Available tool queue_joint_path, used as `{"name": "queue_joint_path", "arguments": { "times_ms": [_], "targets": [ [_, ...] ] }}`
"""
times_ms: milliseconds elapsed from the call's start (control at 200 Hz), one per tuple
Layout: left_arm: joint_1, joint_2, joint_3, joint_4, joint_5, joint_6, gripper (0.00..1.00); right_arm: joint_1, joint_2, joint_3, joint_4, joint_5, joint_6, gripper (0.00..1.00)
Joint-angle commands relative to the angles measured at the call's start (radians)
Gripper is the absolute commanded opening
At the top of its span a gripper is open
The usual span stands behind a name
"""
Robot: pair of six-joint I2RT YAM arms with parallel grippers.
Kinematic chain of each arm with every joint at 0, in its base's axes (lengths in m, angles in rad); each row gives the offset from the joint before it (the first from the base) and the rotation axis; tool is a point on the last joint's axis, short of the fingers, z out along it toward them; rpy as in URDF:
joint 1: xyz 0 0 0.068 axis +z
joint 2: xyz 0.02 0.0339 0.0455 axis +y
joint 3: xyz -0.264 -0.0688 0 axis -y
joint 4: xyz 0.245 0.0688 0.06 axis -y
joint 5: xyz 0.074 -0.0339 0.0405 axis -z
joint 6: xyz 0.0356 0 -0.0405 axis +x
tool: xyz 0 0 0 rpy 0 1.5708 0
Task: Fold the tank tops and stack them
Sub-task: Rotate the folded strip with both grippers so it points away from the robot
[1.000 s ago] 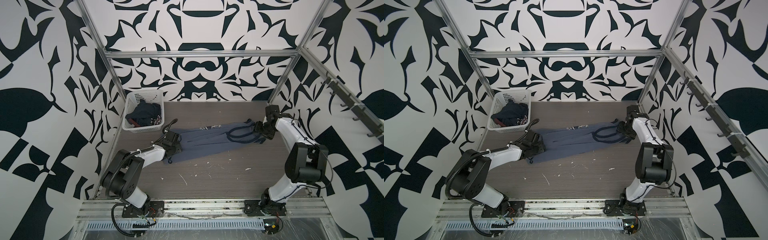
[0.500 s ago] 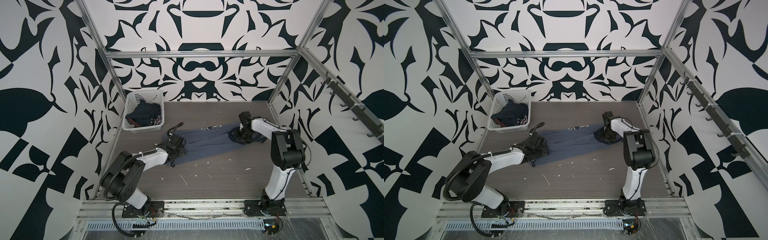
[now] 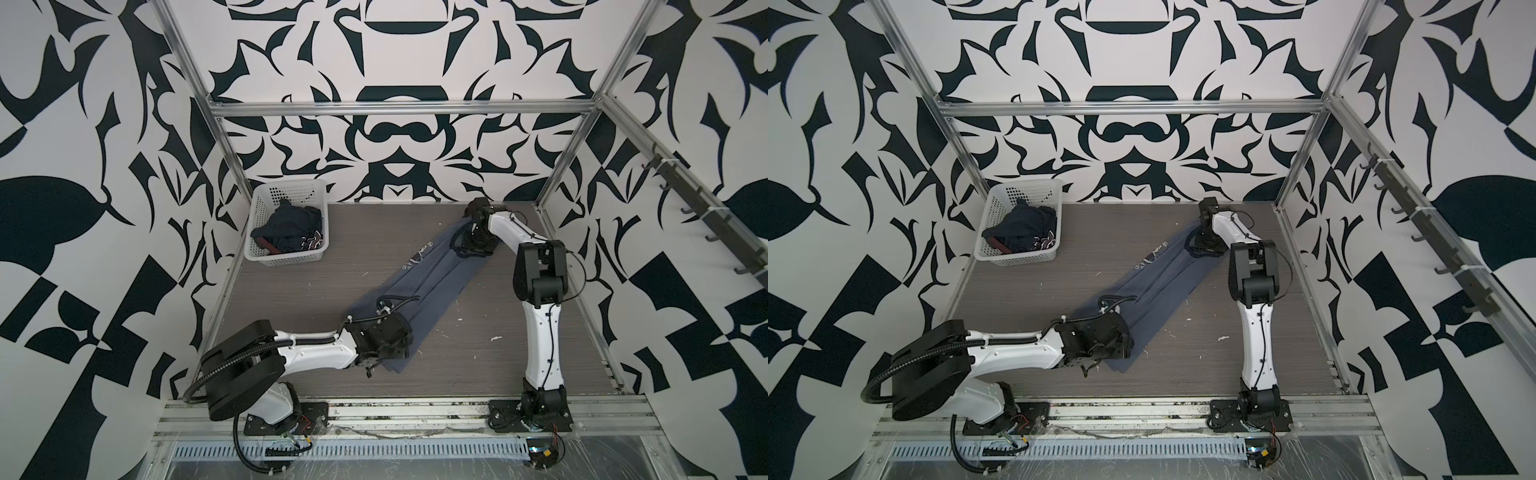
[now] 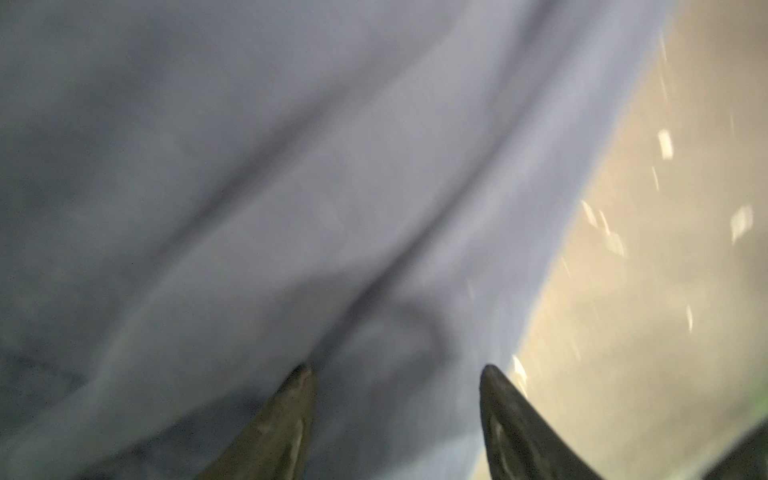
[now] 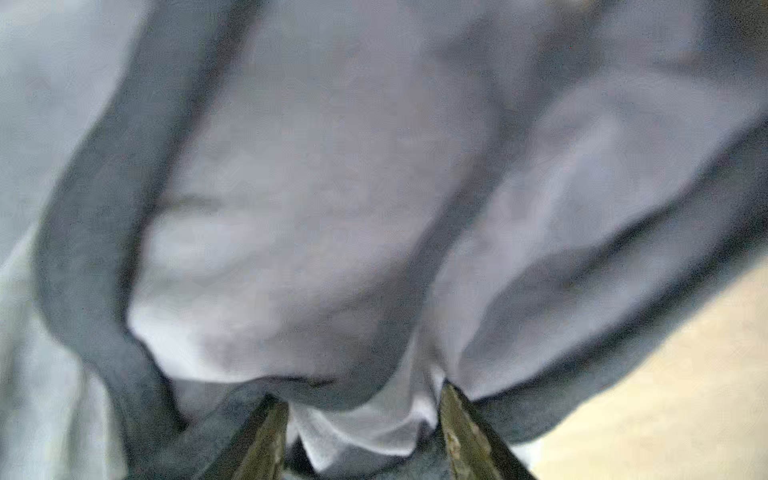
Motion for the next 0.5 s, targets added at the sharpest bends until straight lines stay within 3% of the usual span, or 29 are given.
{"name": "queue_joint_path", "arguments": {
  "times_ms": [0,125,230,370,495],
  "targets": [
    [-0.062,0.013,0.037,-0.176,0.052,0.002,0.67,0.021,0.050,0.145,-0.087,0.025,-0.043,0.62],
    [-0.065,-0.092,0.080,-0.229,0.010,0.081,0.68,0.032,-0.006,0.211,-0.158,0.033,-0.064,0.64],
    [-0.006,-0.200,0.105,-0.275,-0.039,0.161,0.74,0.034,-0.160,0.059,-0.126,0.038,-0.064,0.65],
    [0.238,-0.267,0.085,-0.245,0.047,0.246,0.74,0.071,-0.400,-0.289,0.024,-0.010,-0.019,0.65],
    [0.440,-0.160,0.102,-0.221,0.151,0.338,0.74,0.125,-0.500,-0.512,0.119,-0.061,0.026,0.63]
  ]
}}
